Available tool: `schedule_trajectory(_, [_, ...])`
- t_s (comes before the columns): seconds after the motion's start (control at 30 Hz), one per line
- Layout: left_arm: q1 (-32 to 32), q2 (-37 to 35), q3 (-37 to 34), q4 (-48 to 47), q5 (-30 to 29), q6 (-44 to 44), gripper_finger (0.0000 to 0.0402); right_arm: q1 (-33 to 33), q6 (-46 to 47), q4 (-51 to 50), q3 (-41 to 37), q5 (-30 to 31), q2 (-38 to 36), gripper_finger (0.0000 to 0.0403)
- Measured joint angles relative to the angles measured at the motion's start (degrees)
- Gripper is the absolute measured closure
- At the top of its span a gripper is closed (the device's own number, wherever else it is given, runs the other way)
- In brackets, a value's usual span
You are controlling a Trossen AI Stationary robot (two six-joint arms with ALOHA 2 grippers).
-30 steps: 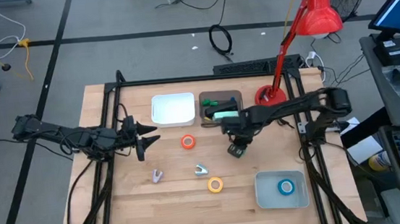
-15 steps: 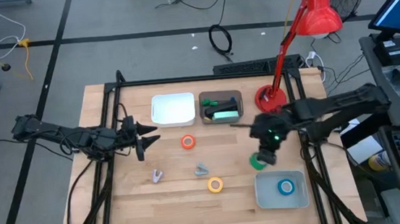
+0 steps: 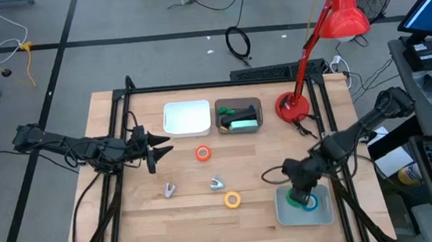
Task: Pick and place Stapler, Stapler remover, tape
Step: Put the green tape into the gray bin
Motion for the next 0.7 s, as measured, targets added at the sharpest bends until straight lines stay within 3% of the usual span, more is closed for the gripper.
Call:
schedule_trajectory(0.1, [0.0,0.0,0.0,-0.03,0.0,-0.65,0.0204,2.14,6.56,3.86,-2.03,4.02,1.12,0.0368])
schedule_trajectory(0.3, [0.0,0.0,0.0,-0.14,-0.02,-1.26,0.0204,5.72,17.72,4.6,-4.92,3.83,4.33,0.0368])
schedule_trajectory(0.7, [0.01,0.0,0.0,-0.38,0.0,-1.18,0.0204,7.64,30.33,6.64,-5.1,4.01,10.28,0.0368])
